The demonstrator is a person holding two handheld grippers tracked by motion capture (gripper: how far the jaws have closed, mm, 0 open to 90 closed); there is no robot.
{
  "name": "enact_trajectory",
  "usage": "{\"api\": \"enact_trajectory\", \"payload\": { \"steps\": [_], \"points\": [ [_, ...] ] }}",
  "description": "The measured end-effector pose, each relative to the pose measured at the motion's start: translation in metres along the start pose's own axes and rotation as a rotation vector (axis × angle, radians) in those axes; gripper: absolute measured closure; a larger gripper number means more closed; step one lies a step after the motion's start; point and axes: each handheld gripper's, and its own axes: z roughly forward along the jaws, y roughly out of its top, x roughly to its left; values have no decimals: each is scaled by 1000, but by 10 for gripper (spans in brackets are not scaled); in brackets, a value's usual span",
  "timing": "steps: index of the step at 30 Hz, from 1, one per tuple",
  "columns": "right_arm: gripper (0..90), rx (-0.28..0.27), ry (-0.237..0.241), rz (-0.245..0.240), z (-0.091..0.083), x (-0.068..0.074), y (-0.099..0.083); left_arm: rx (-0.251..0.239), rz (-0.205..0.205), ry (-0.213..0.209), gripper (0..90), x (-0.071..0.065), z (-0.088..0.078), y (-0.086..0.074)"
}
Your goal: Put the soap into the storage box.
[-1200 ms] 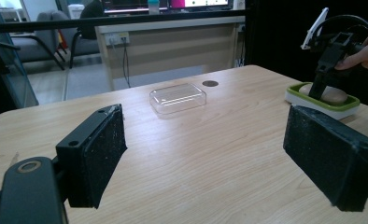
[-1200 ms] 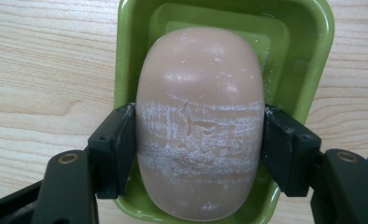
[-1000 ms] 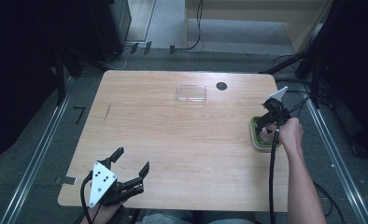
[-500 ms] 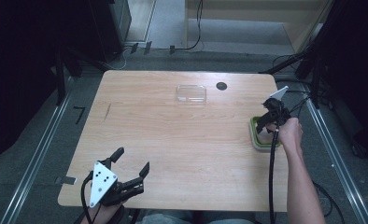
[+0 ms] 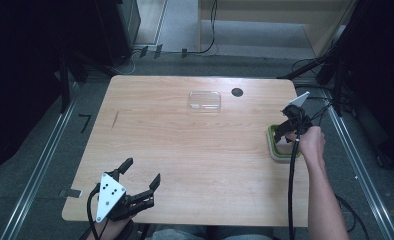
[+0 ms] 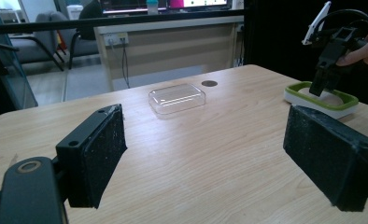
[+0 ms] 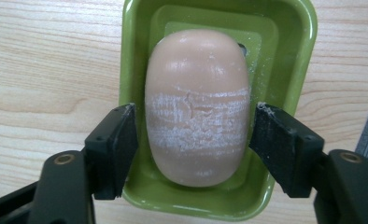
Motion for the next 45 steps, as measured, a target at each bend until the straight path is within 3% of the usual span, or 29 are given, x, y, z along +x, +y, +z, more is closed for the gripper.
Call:
{"api": "enact_trajectory", "payload": {
  "steps": [13,28,45],
  "points": [
    [133,6,6,-63,-14,12,-15,5,5,2,131,-1,0,0],
    [101,40,1,-186,-16,40,-29,3,-1,23,131,2,-5,-2],
    [100,71,-13,-273,-16,65,-53,18,-3,35,132,3,-2,-2]
  ]
}}
